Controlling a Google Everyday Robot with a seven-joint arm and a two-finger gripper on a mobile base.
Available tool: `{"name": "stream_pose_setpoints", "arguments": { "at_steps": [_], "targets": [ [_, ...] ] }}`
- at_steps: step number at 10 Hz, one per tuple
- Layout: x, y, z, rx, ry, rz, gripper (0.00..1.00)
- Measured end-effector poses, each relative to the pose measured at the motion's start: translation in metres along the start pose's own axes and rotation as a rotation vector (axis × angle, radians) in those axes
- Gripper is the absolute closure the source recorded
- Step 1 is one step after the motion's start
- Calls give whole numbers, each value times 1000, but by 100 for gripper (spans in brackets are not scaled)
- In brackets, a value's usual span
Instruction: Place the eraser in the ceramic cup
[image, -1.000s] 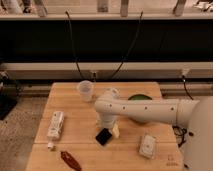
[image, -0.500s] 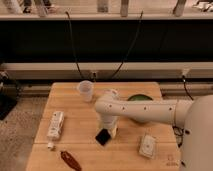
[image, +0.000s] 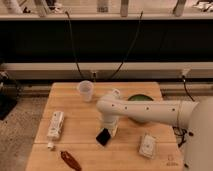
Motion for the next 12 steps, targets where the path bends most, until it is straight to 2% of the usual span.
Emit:
{"name": "stream_pose_setpoints", "arguments": {
  "at_steps": [2,7,9,12],
  "targets": [
    [3,-7,-13,8,-1,-13,100],
    [48,-55,-58,36,22,-54,100],
    [68,-78,-84,57,45,-66,100],
    [85,-101,-114,82,84,-79,100]
  ]
}}
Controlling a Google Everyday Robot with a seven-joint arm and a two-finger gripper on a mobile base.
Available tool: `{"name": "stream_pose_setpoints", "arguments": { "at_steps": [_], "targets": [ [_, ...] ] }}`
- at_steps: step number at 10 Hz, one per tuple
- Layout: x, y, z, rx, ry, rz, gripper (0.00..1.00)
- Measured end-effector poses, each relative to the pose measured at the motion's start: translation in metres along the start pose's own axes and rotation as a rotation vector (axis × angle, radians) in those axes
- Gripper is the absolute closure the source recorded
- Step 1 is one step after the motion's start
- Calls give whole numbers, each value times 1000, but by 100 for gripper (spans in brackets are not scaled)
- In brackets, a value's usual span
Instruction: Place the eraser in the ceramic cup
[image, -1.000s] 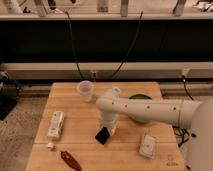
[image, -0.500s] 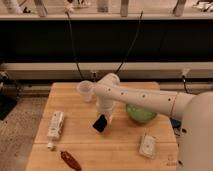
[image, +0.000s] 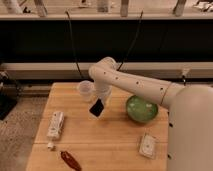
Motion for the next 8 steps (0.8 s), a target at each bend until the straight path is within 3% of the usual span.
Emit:
{"name": "stream_pose_setpoints", "arguments": {
  "at_steps": [2,8],
  "targets": [
    [17,-27,-27,23,39,-23,100],
    [46,-88,-72,72,128,-77,100]
  ]
}}
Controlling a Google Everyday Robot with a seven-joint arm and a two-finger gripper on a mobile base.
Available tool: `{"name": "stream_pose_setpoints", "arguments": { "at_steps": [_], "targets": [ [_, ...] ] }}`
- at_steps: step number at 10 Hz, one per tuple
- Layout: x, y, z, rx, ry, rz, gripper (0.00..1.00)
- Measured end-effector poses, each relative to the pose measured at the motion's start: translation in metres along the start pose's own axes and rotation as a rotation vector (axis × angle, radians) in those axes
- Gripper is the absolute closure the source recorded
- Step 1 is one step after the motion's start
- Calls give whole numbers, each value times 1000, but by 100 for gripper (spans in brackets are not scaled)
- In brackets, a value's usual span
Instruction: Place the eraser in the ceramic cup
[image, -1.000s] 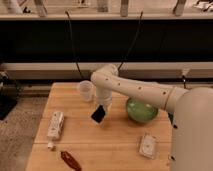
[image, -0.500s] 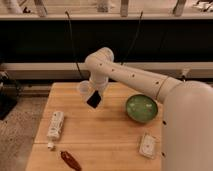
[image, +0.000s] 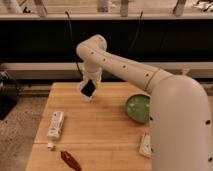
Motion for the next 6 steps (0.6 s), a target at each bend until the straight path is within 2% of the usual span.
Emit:
{"name": "stream_pose_setpoints", "arguments": {
  "at_steps": [2,6],
  "targets": [
    [9,-7,-1,19,18,-9,100],
    [25,-12,9,79,64,-40,100]
  ]
}}
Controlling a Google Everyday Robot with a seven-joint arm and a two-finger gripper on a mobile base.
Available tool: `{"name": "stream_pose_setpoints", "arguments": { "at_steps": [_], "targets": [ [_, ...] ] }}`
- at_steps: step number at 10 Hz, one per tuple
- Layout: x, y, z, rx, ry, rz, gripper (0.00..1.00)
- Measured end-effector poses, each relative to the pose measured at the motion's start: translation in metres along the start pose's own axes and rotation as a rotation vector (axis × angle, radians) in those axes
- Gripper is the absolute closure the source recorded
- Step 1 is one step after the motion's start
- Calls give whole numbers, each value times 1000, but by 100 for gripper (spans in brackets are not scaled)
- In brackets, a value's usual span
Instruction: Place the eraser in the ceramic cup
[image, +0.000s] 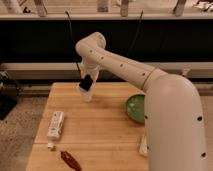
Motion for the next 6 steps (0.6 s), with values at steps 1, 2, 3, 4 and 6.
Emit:
{"name": "stream_pose_setpoints", "arguments": {
  "at_steps": [1,2,3,4,6],
  "targets": [
    [3,1,6,18,16,-8,100],
    [4,0,10,32,29,-16,100],
    [4,-1,12,43,41,-21,100],
    [5,-1,15,57,60,-24,100],
    [6,-2,18,73,85,-26,100]
  ]
}}
